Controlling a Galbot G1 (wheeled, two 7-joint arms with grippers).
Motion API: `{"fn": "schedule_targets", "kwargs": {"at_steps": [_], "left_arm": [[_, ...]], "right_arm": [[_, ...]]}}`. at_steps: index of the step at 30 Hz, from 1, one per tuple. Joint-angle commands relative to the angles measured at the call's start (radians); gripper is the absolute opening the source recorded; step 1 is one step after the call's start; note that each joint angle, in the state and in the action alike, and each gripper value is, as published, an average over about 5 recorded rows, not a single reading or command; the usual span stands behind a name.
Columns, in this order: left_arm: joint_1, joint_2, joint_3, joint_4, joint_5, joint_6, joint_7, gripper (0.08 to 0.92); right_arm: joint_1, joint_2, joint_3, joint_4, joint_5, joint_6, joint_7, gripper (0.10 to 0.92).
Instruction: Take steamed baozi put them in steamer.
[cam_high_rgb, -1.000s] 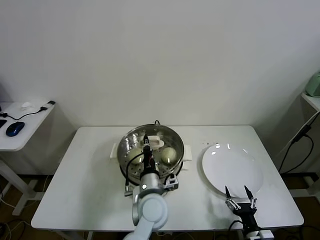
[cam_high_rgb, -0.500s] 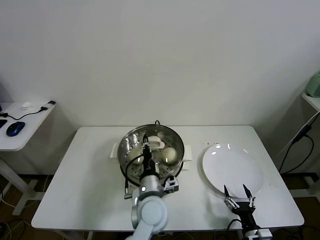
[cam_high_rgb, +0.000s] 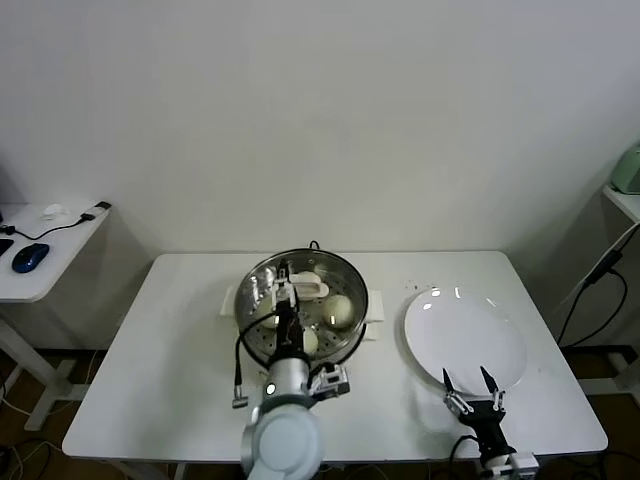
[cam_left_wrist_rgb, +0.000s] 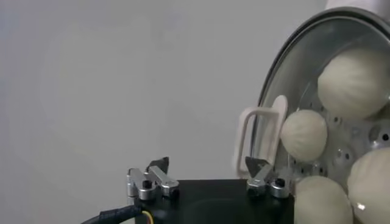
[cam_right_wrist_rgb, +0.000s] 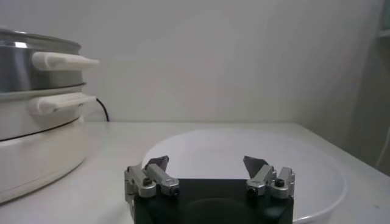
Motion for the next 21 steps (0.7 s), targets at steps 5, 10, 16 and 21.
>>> {"fn": "schedule_targets", "kwargs": {"at_steps": [5,10,16,21], "left_arm": [[0.071,0.094,-0.048,-0.112,-0.141,-0.041,-0.059,0.822],[0.124,0.142,-0.227,-0.194,-0.497,-0.122,-0.168,0.823],[0.113,0.174,-0.648,-0.205,-1.224,-0.22,-0.291,0.823],[0.146,0.243,-0.898,-0.097,-1.696,-0.351,-0.328,0.823]], "right_arm": [[0.009,0.002,-0.007,0.016,0.001,0.009,0.019,0.823],[0.012,0.0,0.002,0.024,-0.003,0.025,0.004,0.823],[0.013,-0.008,-0.001,0.028,0.013,0.034,0.007,0.823],[0.012,-0.006,0.0,0.042,0.015,0.039,0.011,0.823]]}}
